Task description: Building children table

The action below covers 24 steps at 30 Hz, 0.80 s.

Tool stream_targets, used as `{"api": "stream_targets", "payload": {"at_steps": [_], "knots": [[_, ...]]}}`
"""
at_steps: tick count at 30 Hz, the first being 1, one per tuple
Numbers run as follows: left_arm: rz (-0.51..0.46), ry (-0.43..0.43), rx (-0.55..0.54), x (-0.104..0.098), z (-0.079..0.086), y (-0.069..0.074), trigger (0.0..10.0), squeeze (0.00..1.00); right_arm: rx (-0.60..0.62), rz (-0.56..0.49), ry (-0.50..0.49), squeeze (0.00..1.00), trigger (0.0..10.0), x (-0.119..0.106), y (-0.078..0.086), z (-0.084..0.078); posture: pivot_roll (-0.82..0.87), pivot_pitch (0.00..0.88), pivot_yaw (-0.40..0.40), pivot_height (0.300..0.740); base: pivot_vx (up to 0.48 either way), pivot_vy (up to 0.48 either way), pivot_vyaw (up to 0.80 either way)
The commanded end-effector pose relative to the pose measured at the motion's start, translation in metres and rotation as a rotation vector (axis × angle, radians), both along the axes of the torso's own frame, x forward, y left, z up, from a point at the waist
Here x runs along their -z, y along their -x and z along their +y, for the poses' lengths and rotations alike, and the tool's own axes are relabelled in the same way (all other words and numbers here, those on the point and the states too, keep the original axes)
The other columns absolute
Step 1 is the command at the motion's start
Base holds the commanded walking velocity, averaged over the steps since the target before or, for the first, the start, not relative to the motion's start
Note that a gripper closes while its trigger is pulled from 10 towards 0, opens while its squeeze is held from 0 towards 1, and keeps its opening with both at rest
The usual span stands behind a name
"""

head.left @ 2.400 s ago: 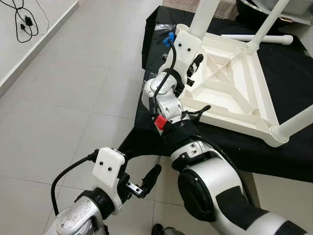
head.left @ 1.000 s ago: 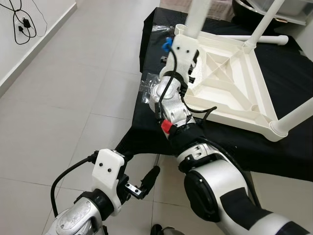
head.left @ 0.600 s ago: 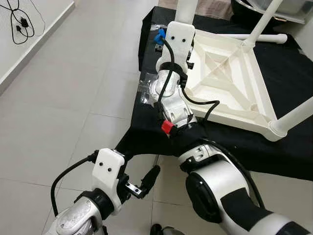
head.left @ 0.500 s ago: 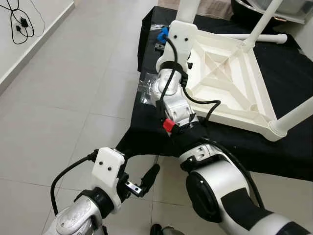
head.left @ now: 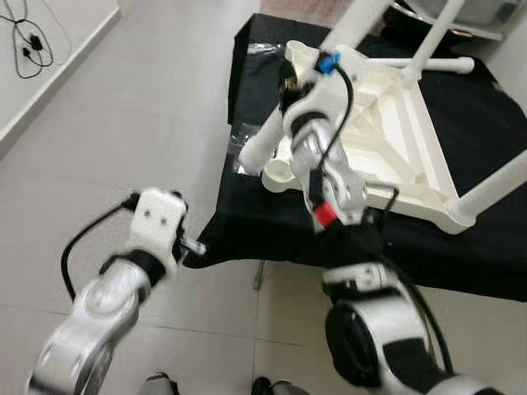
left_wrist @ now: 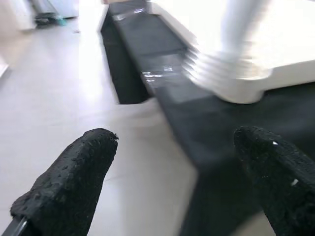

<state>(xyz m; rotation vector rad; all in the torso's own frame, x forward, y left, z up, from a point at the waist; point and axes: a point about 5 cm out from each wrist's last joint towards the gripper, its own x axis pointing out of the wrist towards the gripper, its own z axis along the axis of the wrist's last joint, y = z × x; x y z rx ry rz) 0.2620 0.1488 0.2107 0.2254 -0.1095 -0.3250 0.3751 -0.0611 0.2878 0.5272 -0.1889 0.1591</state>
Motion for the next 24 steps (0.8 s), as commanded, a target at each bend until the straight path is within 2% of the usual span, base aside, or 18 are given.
{"api": "stream_targets", "payload": {"at_steps": [1,2,3,4,6,9,14,24], "knots": [[0.027,-0.022,0.04,0.008,-0.006,-0.001,10.0,0.53,-0.033,-0.018,-0.028,0.0,10.0,-0.004,0.005,0.0,0.14,0.161,-0.136,0.74,0.0,0.0,0.0],[0.026,-0.023,0.043,0.008,-0.006,-0.002,10.0,0.53,-0.045,-0.015,-0.032,0.0,10.0,-0.004,0.006,-0.001,0.14,0.161,-0.136,0.74,0.0,0.0,0.0],[0.04,-0.008,0.055,0.01,-0.008,-0.006,10.0,0.0,-0.071,-0.007,-0.039,0.0,10.0,-0.001,0.009,0.002,0.14,0.149,-0.129,0.74,0.0,0.0,0.0],[0.04,-0.008,0.055,0.01,-0.008,-0.006,10.0,0.0,-0.071,-0.007,-0.039,0.0,10.0,-0.001,0.009,0.002,0.14,0.149,-0.129,0.74,0.0,0.0,0.0],[0.062,-0.005,0.089,0.014,-0.015,-0.015,10.0,0.0,-0.141,0.021,-0.059,0.0,10.0,0.006,0.019,0.011,0.14,0.143,-0.129,0.74,0.0,0.0,0.0],[0.064,0.008,0.091,0.015,-0.016,-0.017,10.0,0.0,-0.155,0.033,-0.071,0.0,10.0,0.008,0.022,0.013,0.14,0.142,-0.131,0.74,0.0,0.0,0.0],[0.061,-0.001,0.134,0.019,-0.026,-0.023,10.0,0.0,-0.233,0.049,-0.092,0.0,10.0,0.01,0.034,0.023,0.14,0.138,-0.132,0.74,0.0,0.0,0.0],[0.053,-0.002,0.169,0.02,-0.036,-0.032,10.0,0.0,-0.27,0.075,-0.086,0.0,10.0,0.015,0.044,0.028,0.14,0.143,-0.133,0.74,0.0,0.0,0.0]]}}
